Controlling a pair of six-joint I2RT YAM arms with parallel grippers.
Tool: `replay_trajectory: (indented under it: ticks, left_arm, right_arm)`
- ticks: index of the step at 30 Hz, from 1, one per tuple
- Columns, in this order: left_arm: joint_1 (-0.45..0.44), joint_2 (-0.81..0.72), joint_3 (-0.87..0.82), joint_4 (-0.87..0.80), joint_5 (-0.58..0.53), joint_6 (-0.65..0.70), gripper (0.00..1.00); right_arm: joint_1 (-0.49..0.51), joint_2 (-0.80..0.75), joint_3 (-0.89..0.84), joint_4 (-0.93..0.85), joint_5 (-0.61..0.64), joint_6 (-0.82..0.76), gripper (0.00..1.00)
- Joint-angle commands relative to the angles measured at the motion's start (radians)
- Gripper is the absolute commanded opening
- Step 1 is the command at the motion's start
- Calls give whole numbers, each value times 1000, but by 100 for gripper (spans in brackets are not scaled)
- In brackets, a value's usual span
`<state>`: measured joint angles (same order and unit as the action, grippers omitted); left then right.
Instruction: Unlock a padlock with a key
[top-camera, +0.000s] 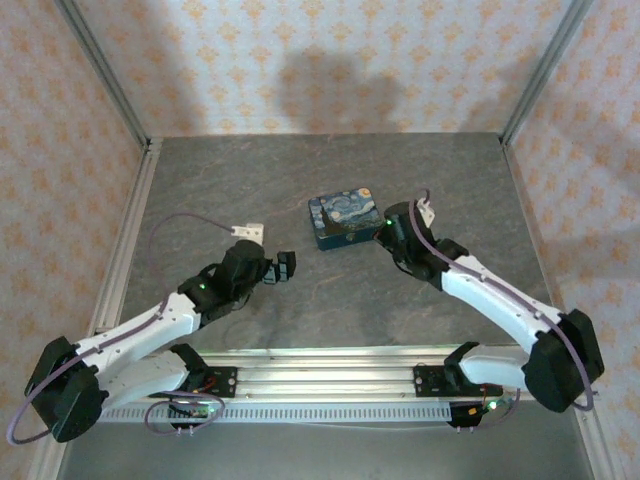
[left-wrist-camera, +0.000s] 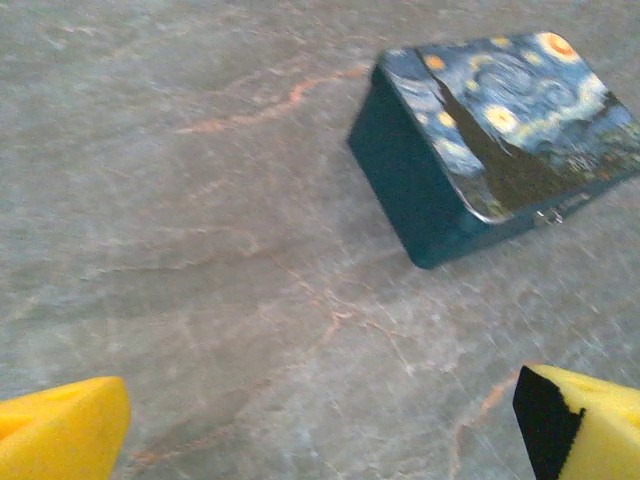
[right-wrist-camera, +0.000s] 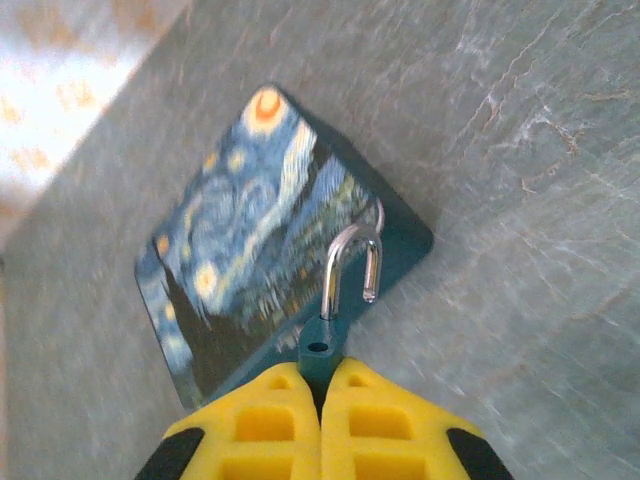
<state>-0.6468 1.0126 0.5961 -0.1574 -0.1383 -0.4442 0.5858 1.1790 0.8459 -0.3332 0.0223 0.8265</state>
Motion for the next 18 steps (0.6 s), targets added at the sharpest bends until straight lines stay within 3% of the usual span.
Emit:
replay_trajectory:
  ticks: [1,5,11,18]
  left_arm:
    - [36,39,79,-153,-29,32,100]
    - [75,97,134,-199,24,51,100]
    - [96,147,145,-207,132,49,100]
    - [96,125,108,-206,157,11,100]
  right_arm:
    - [-3,-34,-6,-177,-239,-235,0]
    - [5,-2,-47,-148,-443,-274,0]
    - [106,81,-102,-20,-471,-283,0]
    - [173,306,-72,110,-563,-306,0]
